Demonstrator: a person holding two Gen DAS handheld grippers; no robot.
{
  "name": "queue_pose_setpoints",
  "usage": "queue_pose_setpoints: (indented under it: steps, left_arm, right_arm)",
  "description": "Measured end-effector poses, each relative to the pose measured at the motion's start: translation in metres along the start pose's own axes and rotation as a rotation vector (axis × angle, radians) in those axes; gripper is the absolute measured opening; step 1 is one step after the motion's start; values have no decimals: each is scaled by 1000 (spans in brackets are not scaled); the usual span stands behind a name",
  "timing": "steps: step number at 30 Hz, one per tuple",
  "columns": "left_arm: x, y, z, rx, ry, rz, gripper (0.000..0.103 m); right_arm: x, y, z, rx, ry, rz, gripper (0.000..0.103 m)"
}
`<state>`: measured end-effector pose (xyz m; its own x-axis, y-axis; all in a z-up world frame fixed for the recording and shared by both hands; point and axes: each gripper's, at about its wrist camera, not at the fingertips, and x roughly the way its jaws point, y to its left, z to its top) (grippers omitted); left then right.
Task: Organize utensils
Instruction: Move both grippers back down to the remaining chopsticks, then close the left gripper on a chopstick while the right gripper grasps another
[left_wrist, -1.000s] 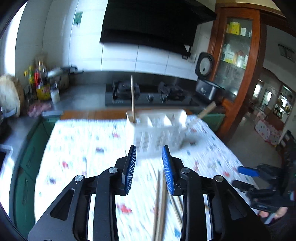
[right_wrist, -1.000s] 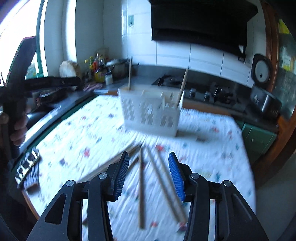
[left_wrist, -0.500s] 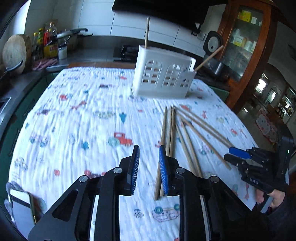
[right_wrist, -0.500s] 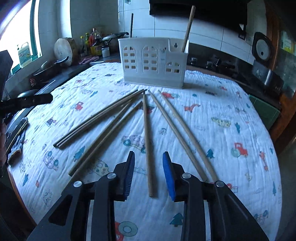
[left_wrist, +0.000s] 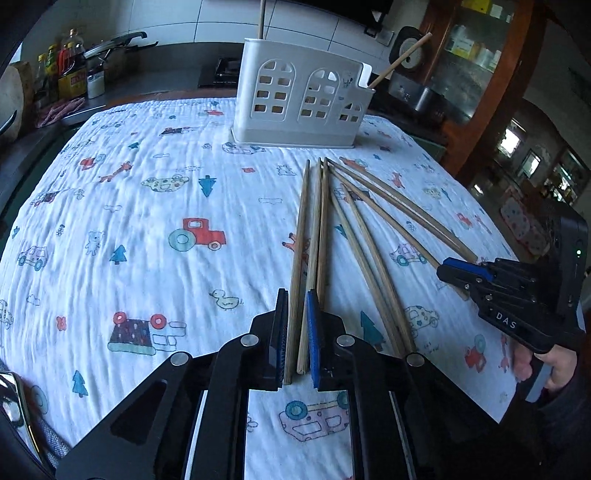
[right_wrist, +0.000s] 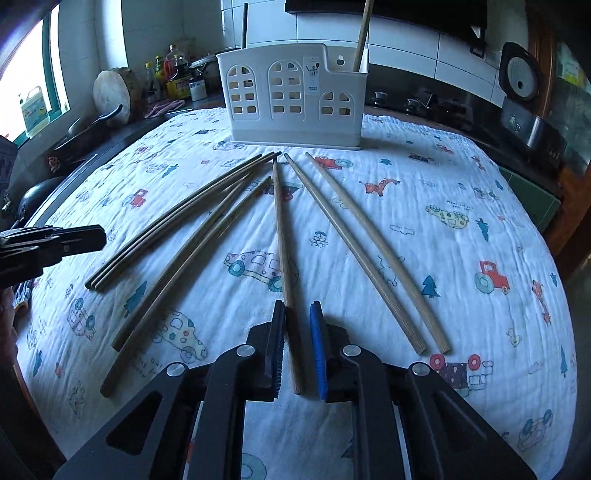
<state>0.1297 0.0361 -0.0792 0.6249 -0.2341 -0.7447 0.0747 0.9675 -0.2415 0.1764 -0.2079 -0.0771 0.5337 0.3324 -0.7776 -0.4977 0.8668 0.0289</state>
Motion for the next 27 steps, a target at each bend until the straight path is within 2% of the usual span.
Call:
queue_pose_setpoints:
  steps: [6, 17, 21, 25, 27]
  left_arm:
    - [17, 3, 2, -7, 36, 1, 8]
    - [20, 7, 4, -20, 42, -5, 8]
    - [23, -2, 1, 9, 52, 24, 9]
    - [22, 6, 0, -43, 42, -9, 9]
    - [22, 5, -1, -44, 37, -1, 9]
  right_arm:
    - [0, 0, 0, -2, 3, 0, 14]
    - [1, 2, 1, -25, 9, 0, 14]
    - [1, 1, 2, -28, 9, 4, 14]
    - [2, 0, 2, -24, 10, 9, 14]
    - [3, 1, 2, -24, 8, 10, 15]
